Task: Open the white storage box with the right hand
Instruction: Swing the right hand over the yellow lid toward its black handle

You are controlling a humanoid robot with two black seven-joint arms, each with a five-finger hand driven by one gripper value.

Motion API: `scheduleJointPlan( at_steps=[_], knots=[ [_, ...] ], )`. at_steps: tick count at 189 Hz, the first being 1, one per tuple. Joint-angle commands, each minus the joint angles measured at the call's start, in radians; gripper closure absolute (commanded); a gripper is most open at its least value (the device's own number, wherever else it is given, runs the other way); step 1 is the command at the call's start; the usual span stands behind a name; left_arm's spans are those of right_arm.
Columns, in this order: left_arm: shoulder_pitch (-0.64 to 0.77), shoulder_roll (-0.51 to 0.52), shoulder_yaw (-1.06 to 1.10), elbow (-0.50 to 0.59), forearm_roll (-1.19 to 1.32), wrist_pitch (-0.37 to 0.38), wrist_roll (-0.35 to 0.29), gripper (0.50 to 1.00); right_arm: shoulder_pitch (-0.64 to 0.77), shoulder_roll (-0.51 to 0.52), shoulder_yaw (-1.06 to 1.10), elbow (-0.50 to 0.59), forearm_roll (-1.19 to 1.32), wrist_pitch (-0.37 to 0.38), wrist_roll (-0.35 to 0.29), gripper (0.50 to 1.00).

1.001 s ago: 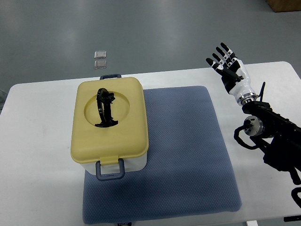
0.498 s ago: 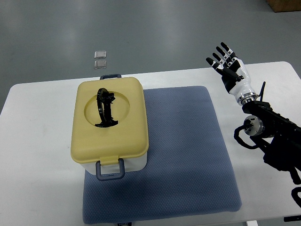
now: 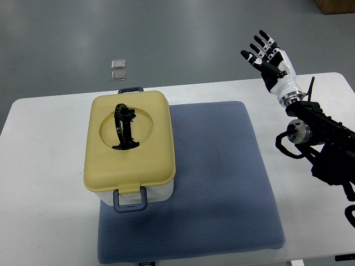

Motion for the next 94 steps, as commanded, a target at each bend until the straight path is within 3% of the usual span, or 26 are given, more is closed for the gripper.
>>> scheduleJointPlan(
  at_steps=[1, 57, 94],
  knots=[
    [0.0, 0.0, 0.0, 0.0, 0.0, 0.0, 0.0, 0.5, 0.03, -0.008, -0.013, 0.001, -0.015, -0.001, -0.002, 0.574],
    [0.0, 0.0, 0.0, 0.0, 0.0, 0.0, 0.0, 0.5, 0.188, -0.074, -0.124, 0.057, -0.31, 0.001, -0.002, 0.576],
    [0.0, 0.0, 0.0, 0.0, 0.0, 0.0, 0.002, 0.5, 0.314, -0.148, -0.203, 0.148, -0.58, 0.05, 0.001, 0.579]
  ],
)
